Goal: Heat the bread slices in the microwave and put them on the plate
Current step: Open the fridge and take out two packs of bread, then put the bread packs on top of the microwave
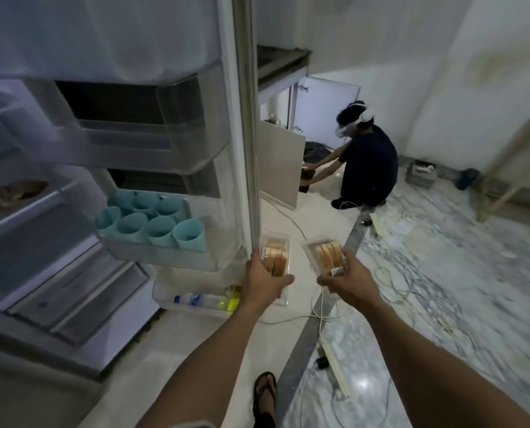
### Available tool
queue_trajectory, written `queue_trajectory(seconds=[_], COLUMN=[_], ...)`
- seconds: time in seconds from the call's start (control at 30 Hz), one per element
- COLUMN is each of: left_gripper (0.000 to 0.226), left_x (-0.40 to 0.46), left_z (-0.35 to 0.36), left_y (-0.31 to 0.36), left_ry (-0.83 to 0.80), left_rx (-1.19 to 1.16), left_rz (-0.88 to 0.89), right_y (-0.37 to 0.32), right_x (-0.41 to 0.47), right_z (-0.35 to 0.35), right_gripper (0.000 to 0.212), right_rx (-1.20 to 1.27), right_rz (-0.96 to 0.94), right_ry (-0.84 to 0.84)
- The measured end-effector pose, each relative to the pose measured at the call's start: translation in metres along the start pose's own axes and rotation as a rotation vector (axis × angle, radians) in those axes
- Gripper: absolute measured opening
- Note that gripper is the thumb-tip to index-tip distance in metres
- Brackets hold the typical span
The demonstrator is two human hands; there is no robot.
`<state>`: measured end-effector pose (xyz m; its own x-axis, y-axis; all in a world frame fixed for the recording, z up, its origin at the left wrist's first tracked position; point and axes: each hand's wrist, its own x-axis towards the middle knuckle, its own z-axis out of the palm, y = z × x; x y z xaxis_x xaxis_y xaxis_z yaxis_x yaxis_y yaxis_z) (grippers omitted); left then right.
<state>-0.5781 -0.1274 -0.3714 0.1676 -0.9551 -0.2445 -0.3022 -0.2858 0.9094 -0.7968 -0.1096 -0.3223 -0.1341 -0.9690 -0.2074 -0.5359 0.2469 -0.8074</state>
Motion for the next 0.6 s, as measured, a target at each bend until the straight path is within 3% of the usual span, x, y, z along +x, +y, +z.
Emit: queue_trajectory(seconds=[0.37,0.6], left_gripper=[0.127,0.121], left_x=[0.163,0.24], left_z=[0.04,0.061], left_y=[0.076,0.11], left_ry=[-0.07,0.024], left_rx=[0.079,0.048], left_rz=[0.042,0.019], right_y=[-0.033,-0.047], right_x=[0.165,0.245], right_z=[-0.015,-0.026], right_gripper=[0.069,0.056], right_rx=[0.116,0.078], right_rz=[0.019,0.01], right_ry=[0.108,0.114])
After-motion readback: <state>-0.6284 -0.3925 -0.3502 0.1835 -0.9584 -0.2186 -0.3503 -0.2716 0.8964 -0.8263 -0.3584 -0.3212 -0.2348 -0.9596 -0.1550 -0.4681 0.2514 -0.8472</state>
